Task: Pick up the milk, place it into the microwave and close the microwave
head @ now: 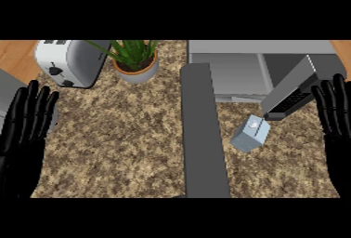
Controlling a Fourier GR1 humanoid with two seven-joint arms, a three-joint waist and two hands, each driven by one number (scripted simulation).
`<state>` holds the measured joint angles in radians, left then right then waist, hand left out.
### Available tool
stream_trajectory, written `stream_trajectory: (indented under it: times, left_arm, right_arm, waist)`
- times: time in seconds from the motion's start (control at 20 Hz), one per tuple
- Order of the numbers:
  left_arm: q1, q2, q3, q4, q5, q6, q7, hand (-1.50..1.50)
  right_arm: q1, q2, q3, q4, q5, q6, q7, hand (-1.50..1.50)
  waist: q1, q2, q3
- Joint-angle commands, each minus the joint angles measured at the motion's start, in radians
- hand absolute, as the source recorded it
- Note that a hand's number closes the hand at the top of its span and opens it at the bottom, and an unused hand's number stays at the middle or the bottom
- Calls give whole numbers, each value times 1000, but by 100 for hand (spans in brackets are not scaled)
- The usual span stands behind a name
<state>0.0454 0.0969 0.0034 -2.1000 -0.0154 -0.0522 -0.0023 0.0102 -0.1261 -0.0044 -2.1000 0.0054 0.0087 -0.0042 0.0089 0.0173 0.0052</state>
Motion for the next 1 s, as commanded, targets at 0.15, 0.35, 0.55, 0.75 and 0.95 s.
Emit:
stream_trajectory:
  times: [0.15, 0.35, 0.55, 0.75, 0.95]
  left_arm:
    - [-35, 33, 73, 114, 70, -70, -88, -150]
    - [-97, -44, 32, 145, 58, 18, 40, -150]
    - [-7, -47, 35, 94, 77, -2, 5, -150]
    - [19, -88, -31, 59, 24, 30, 10, -150]
    - [109, -71, -24, -23, 59, -9, 14, -150]
  right_arm:
    - [-141, 74, 79, 52, 161, -122, 103, -150]
    - [-277, 123, 74, 121, 70, -250, 219, -150]
    - [-314, 116, 30, 172, 89, -247, 240, -150]
    - [-290, 123, 44, 220, 82, -262, 168, -150]
    - [-242, 114, 48, 244, 107, -271, 152, -150]
  waist:
    - [-6, -17, -6]
    - [-3, -16, -5]
    - [-4, -18, -5]
    - [-6, -18, -5]
    - [-5, -18, -5]
